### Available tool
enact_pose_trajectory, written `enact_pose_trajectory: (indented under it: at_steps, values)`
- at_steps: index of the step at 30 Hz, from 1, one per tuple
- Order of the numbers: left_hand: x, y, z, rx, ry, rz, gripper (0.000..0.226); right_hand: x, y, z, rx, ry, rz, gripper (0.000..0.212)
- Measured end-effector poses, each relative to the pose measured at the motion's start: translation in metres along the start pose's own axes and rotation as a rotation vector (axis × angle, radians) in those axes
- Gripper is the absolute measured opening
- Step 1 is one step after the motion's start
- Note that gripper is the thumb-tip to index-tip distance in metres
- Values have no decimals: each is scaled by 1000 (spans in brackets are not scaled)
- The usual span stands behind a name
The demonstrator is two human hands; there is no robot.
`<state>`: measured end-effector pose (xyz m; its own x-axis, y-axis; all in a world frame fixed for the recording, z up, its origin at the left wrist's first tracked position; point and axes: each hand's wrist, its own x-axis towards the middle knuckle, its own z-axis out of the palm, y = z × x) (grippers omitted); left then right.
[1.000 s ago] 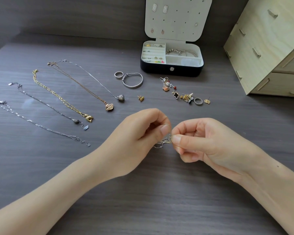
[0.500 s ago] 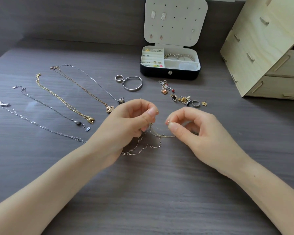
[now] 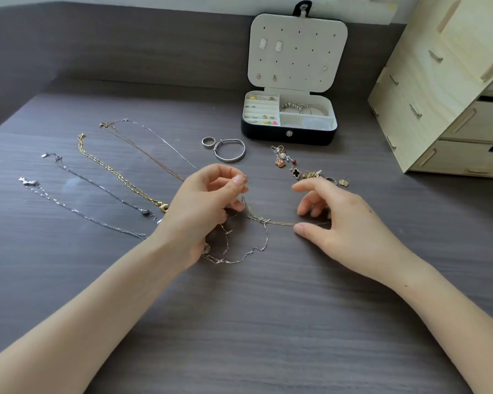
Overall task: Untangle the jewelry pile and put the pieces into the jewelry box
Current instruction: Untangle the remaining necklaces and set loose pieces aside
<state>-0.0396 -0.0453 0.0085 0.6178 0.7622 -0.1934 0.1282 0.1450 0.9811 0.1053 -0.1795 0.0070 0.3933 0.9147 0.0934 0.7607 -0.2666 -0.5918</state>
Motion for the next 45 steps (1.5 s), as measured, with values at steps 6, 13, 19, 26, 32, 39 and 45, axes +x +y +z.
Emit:
enact_pose_trajectory:
  at_steps: [6,13,19,26,32,39,45]
  values:
    - [3,-3,-1,244,110,210,18,-1,-2,-1,35,-23,20,20]
    - [-2,-11,-3,939,172,598,29,-3,-4,-5,-103,-91,0,11]
    - [-11,-17,5,1262,-7,724,52,-7,-3,-10,-189,-114,14,14]
    - [-11,-19,3,1341,-80,782,55,-10,8,-27,-220,-46,87,17]
    - [-9,-21,3,1297,-24,824,54,-17,17,-44,-316,-26,183,17]
    - [-6,-22,2,1206,33,874,47,-24,14,-37,-418,-91,186,25]
    - [-9,-16,5,940,-56,760,35,-15,-4,-27,-341,66,5,1]
